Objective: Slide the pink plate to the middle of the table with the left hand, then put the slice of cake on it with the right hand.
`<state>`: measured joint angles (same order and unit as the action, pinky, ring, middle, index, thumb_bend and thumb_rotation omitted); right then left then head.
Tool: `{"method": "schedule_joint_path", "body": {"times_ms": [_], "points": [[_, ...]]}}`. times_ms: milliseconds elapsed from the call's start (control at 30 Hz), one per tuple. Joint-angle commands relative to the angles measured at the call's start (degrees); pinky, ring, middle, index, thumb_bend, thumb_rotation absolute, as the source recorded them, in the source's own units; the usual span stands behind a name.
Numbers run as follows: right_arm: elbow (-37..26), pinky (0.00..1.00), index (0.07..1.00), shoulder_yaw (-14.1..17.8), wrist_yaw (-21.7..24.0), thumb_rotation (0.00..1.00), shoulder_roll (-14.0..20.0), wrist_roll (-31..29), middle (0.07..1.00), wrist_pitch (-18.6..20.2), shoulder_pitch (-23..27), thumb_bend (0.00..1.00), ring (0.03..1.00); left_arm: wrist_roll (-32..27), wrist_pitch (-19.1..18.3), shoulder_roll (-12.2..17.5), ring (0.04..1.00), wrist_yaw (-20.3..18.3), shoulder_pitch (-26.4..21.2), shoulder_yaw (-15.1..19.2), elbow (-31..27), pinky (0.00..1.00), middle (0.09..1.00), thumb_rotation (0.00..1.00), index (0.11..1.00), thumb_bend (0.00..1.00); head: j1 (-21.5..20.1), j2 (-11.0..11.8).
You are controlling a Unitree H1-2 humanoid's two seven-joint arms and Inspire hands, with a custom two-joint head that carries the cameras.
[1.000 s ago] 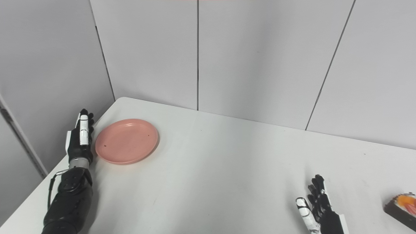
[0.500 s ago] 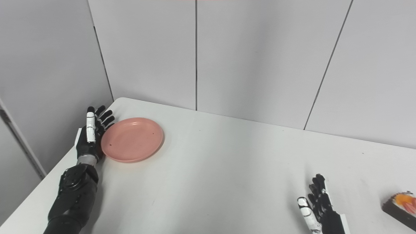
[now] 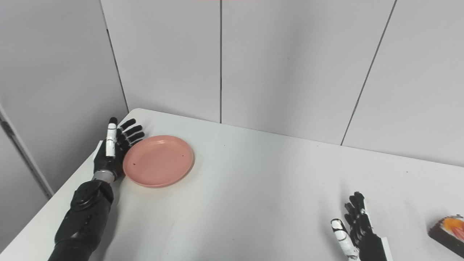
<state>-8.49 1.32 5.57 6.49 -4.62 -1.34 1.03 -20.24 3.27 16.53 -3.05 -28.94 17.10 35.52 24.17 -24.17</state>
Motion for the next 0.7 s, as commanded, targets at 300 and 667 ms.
{"method": "schedule_joint_path", "body": {"times_ms": [300, 667], "points": [[-0.8, 0.99, 1.000, 0.3, 0.3, 0.64, 0.3, -0.4, 0.982, -1.9, 1.3, 0.28, 0.969, 2.5, -0.6, -0.9, 0.771, -2.9, -0.7, -3.6, -1.8, 0.77, 0.766, 0.99, 0.766, 0.76, -0.5, -0.2], [-1.8, 1.00, 1.000, 0.3, -0.2, 0.61, -0.4, -0.3, 0.987, -1.2, 1.1, 0.28, 0.977, 6.1, -1.5, -3.2, 0.853, -2.8, 1.0, -7.4, -6.0, 0.86, 0.836, 1.00, 0.845, 0.75, -1.1, -0.6]]}}
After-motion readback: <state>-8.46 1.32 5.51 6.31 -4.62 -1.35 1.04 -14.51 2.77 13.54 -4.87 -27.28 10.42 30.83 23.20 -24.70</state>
